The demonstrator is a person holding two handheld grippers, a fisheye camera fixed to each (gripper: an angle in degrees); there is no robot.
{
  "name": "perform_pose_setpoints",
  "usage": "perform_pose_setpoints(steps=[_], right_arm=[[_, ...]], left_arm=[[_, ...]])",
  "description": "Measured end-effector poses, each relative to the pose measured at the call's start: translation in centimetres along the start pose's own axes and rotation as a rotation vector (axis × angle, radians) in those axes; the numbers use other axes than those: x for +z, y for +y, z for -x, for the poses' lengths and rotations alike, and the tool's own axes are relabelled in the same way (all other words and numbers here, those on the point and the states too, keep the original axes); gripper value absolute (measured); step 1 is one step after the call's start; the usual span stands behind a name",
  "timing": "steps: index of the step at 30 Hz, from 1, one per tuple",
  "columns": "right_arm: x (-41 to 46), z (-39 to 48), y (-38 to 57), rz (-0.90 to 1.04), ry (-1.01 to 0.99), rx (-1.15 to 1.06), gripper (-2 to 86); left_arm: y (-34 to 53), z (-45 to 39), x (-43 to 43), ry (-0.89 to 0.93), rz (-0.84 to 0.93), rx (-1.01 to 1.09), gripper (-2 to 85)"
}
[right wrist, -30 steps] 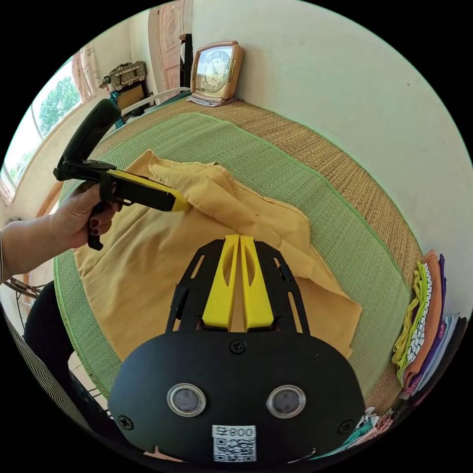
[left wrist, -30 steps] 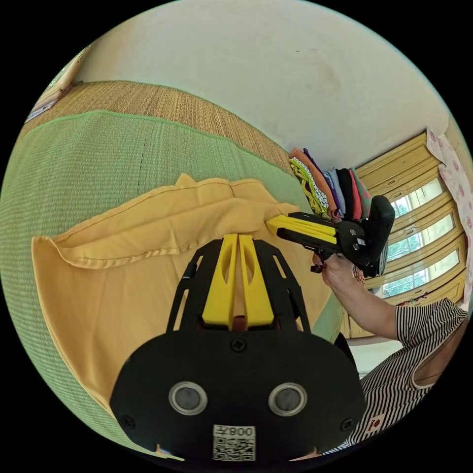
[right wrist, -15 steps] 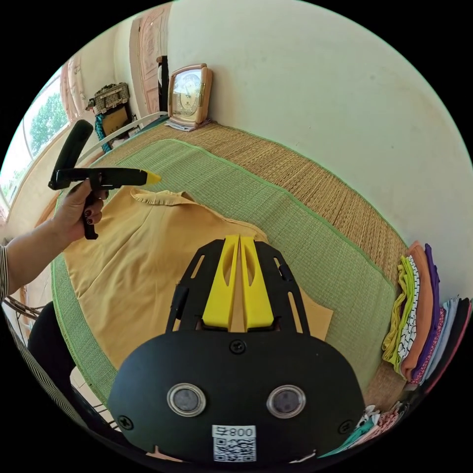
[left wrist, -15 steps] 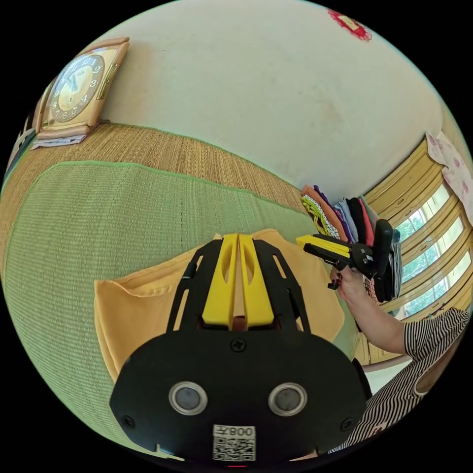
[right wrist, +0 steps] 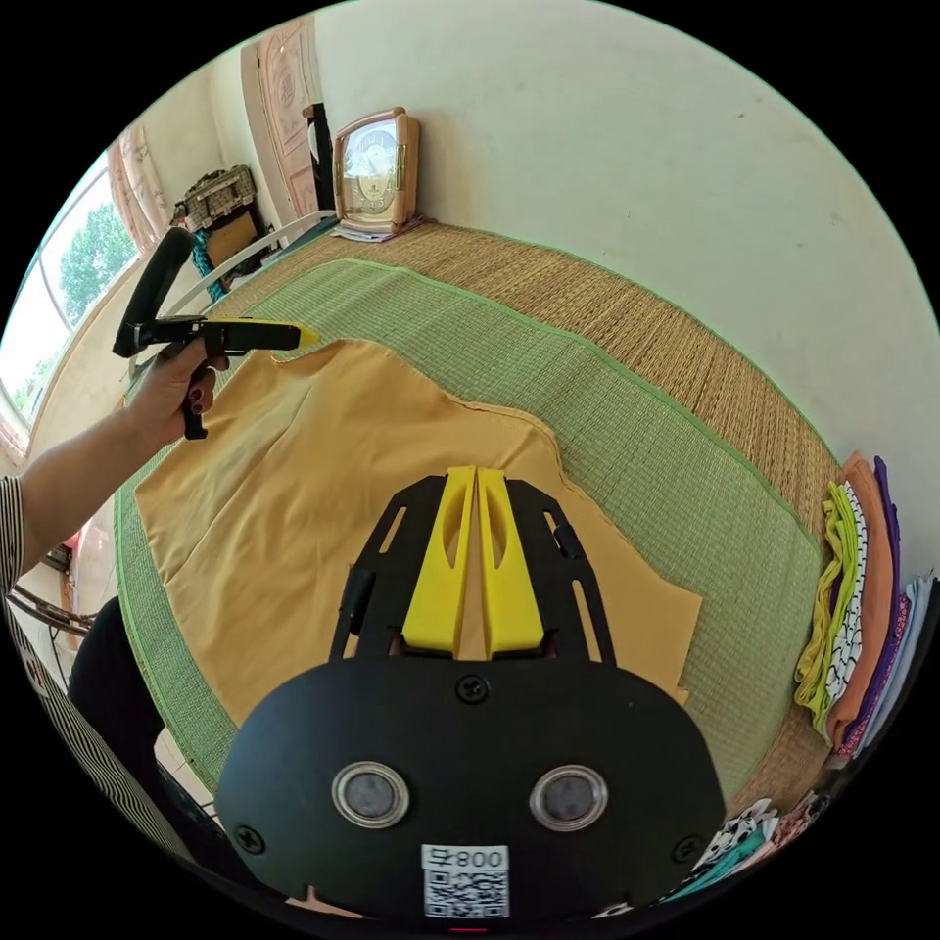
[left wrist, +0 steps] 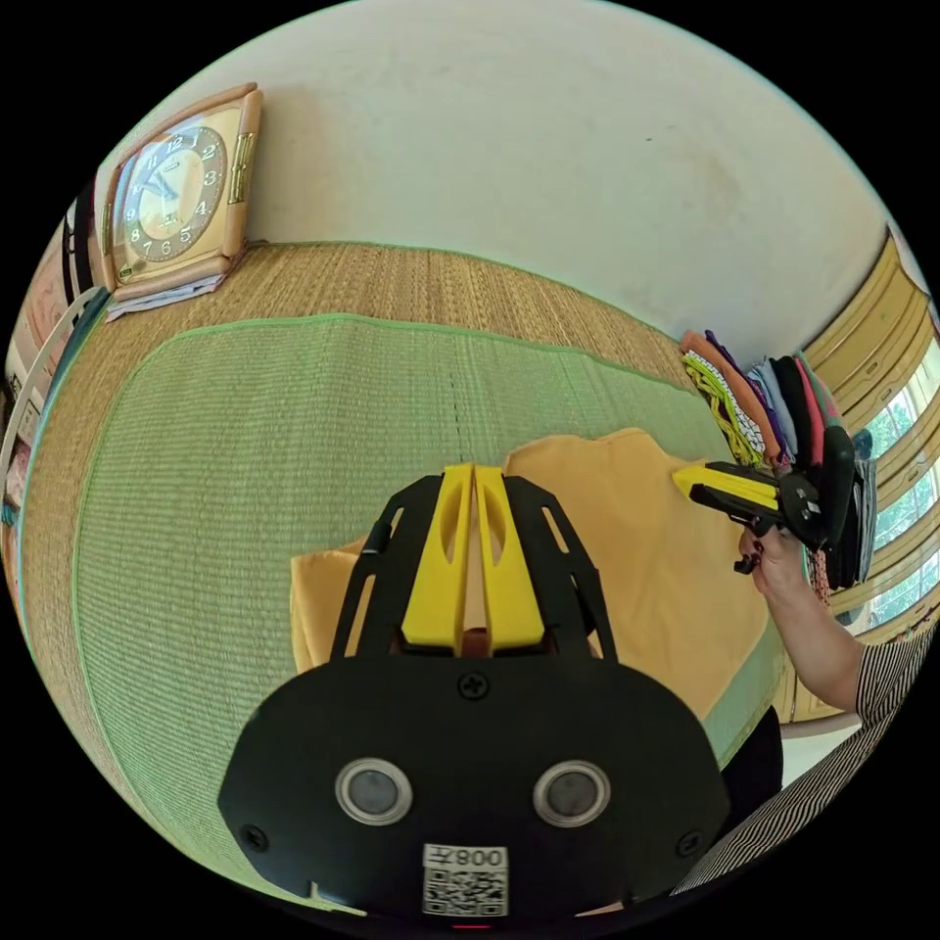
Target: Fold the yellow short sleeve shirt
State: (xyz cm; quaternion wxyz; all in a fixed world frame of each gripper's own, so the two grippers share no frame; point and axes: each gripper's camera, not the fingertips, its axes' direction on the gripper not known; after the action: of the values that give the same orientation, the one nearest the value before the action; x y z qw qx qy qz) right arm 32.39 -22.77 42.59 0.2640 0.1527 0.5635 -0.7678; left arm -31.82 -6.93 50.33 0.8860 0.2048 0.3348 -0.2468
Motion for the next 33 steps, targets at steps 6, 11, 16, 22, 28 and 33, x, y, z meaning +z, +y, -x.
perform_pose_setpoints(steps=[6,11,16,22,28,33], right_arm=[[-0.7,-1.3,1.3,-0.020,0.028,0.031,0.1],[0.3,-3.0,2.4,0.016,0.001,0.083,0.1],[-0.2,-3.5,3.1,-0.008,0.004,0.094,0.1],[-0.9,-4.3,4.4,-0.030,0.014,0.098,0.1],[-0.1,-6.2,5.6,-0.008,-0.026,0.144,0.1],[1.2,-7.7,7.1,0.042,-0.046,0.176,0.1]], left_arm=[[2.6,1.2,-2.6,0.034,-0.061,-0.026,0.1],[5.6,2.9,-3.0,0.026,-0.012,-0.054,0.2],[7.2,3.4,-4.0,0.072,-0.037,-0.036,0.2],[7.9,6.3,-3.6,-0.016,0.020,-0.124,0.2],[9.1,9.2,-5.2,0.029,-0.006,-0.213,0.2],[11.8,10.2,-6.2,0.028,0.039,-0.225,0.3]])
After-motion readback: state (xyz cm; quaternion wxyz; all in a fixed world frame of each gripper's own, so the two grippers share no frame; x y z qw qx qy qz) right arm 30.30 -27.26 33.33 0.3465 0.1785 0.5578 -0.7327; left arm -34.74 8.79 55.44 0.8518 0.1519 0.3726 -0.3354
